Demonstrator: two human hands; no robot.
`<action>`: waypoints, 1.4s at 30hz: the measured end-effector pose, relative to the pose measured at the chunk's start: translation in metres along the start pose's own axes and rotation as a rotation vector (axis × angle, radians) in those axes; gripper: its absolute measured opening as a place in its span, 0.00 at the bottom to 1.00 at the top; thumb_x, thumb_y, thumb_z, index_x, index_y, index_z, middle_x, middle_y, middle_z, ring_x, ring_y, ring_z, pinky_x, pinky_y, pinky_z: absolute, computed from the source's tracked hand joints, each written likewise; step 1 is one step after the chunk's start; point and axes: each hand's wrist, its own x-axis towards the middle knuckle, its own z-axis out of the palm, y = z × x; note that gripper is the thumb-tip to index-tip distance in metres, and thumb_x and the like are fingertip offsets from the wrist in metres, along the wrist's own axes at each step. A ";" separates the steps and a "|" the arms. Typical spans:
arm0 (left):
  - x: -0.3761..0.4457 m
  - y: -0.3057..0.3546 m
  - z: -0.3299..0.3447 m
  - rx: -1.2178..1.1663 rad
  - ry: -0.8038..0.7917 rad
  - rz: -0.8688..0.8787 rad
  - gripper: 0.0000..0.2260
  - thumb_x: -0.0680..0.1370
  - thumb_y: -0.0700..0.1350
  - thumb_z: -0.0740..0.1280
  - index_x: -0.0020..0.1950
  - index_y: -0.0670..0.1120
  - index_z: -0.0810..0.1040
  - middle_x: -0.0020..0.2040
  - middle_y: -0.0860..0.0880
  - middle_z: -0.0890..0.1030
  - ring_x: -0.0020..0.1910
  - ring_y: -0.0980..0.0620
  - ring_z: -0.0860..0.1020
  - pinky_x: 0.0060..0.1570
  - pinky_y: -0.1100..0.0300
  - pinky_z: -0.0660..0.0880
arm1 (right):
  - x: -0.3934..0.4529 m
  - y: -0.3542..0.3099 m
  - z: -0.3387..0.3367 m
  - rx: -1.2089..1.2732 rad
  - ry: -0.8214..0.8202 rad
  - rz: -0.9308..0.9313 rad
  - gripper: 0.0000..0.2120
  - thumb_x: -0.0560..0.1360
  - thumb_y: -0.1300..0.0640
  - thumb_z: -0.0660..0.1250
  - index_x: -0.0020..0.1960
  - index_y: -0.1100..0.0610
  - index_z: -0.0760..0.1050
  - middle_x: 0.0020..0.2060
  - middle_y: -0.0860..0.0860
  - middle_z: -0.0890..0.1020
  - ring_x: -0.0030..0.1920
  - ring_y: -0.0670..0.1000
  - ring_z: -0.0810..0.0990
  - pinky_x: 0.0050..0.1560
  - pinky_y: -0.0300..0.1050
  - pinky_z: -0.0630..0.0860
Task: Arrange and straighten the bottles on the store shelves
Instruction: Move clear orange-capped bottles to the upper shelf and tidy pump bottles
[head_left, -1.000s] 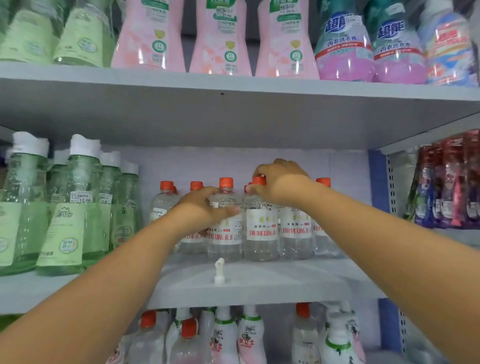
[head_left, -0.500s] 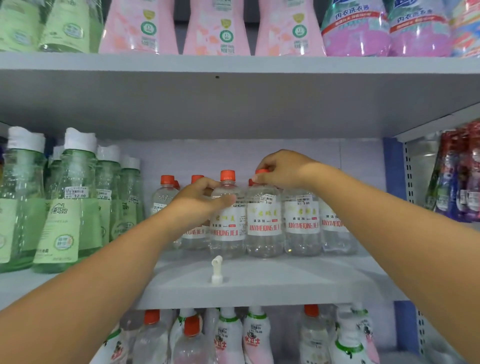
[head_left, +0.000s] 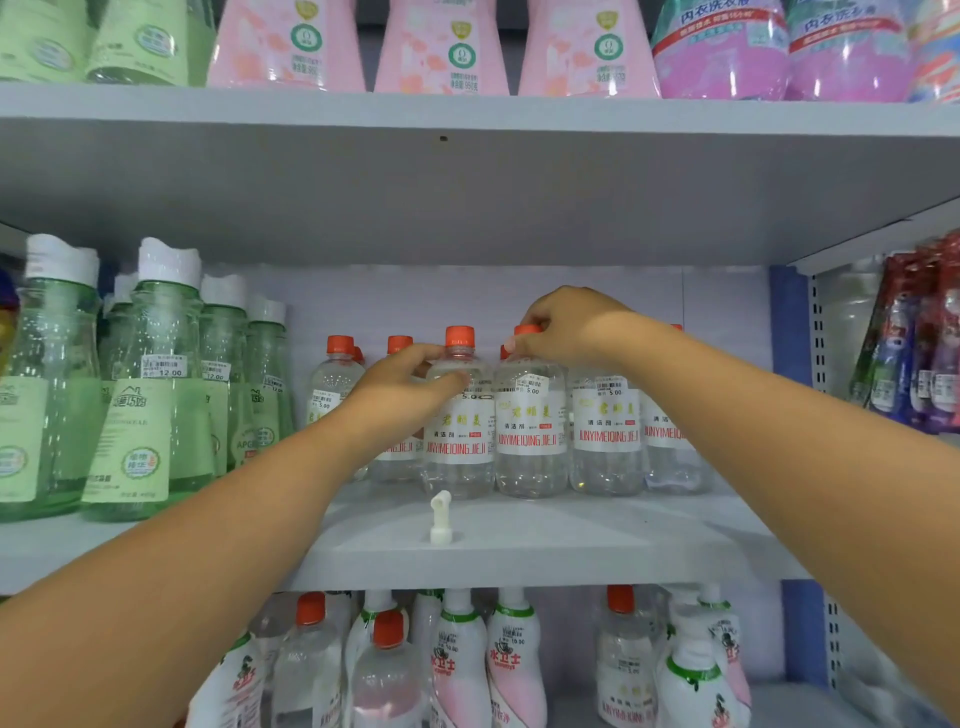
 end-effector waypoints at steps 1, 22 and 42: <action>0.000 0.000 0.000 0.001 0.000 -0.001 0.18 0.79 0.58 0.70 0.67 0.59 0.76 0.58 0.57 0.80 0.52 0.56 0.82 0.44 0.58 0.81 | 0.000 0.001 0.000 0.010 -0.001 -0.005 0.17 0.78 0.37 0.67 0.57 0.48 0.82 0.53 0.45 0.83 0.52 0.50 0.80 0.51 0.47 0.75; 0.003 -0.006 -0.003 -0.044 -0.002 0.032 0.18 0.75 0.65 0.71 0.62 0.65 0.75 0.58 0.61 0.78 0.52 0.60 0.80 0.41 0.61 0.80 | -0.046 0.062 -0.039 0.278 0.485 0.109 0.19 0.79 0.41 0.67 0.64 0.49 0.79 0.55 0.46 0.82 0.56 0.50 0.80 0.54 0.44 0.73; 0.003 -0.012 0.000 0.000 0.003 -0.016 0.23 0.75 0.63 0.73 0.69 0.62 0.76 0.61 0.55 0.77 0.57 0.52 0.82 0.52 0.48 0.84 | -0.102 0.141 0.011 0.806 0.006 0.229 0.10 0.81 0.45 0.67 0.61 0.43 0.78 0.50 0.42 0.88 0.46 0.40 0.86 0.38 0.34 0.80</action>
